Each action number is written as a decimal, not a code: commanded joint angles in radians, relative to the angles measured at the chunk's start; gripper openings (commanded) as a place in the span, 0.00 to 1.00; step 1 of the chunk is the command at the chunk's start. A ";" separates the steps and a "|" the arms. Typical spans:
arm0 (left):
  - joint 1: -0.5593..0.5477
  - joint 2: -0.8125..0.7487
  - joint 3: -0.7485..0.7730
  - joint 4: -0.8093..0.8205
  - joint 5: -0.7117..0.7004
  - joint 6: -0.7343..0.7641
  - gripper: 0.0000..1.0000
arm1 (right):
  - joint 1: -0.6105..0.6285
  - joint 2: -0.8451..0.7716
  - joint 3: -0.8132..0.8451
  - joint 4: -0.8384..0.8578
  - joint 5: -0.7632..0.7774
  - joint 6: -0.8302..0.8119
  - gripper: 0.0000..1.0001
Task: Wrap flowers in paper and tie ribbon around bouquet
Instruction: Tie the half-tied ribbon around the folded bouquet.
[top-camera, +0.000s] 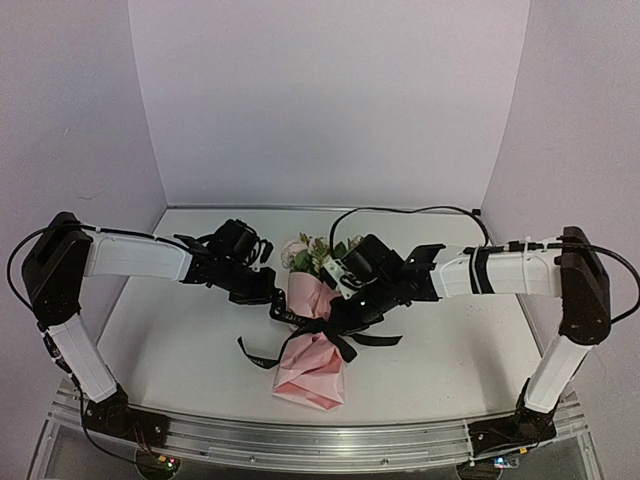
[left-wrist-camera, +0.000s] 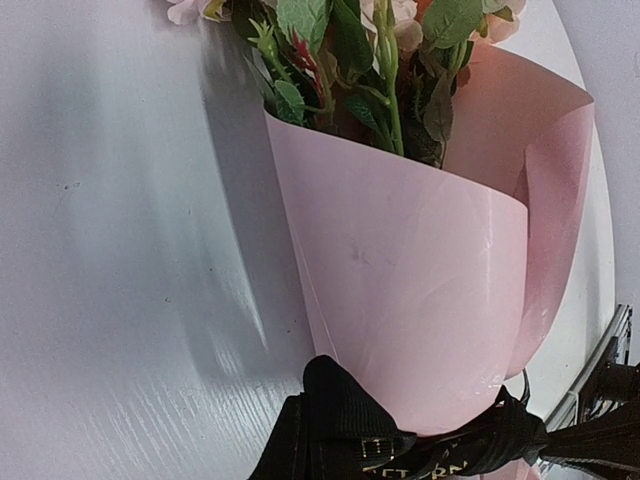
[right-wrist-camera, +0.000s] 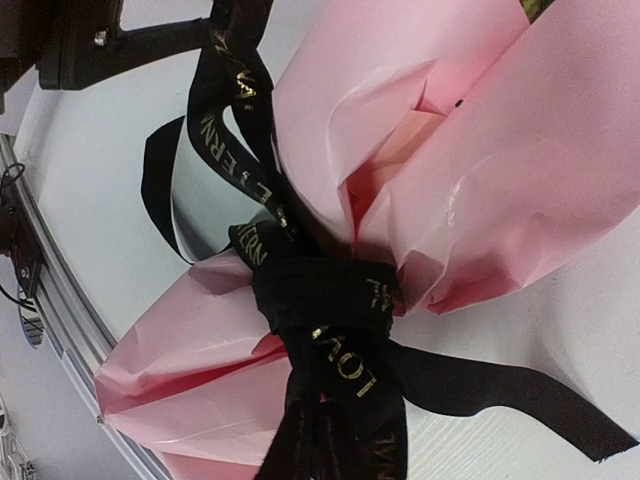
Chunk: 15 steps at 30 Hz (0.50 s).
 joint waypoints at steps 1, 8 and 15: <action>0.020 -0.035 -0.004 0.019 0.010 0.008 0.00 | 0.005 -0.013 0.040 -0.013 0.073 0.014 0.00; 0.063 -0.048 -0.029 0.007 0.019 0.025 0.00 | 0.006 -0.050 0.047 -0.073 0.209 0.050 0.00; 0.093 -0.055 -0.046 0.008 0.042 0.037 0.00 | 0.006 -0.069 0.027 -0.093 0.255 0.083 0.00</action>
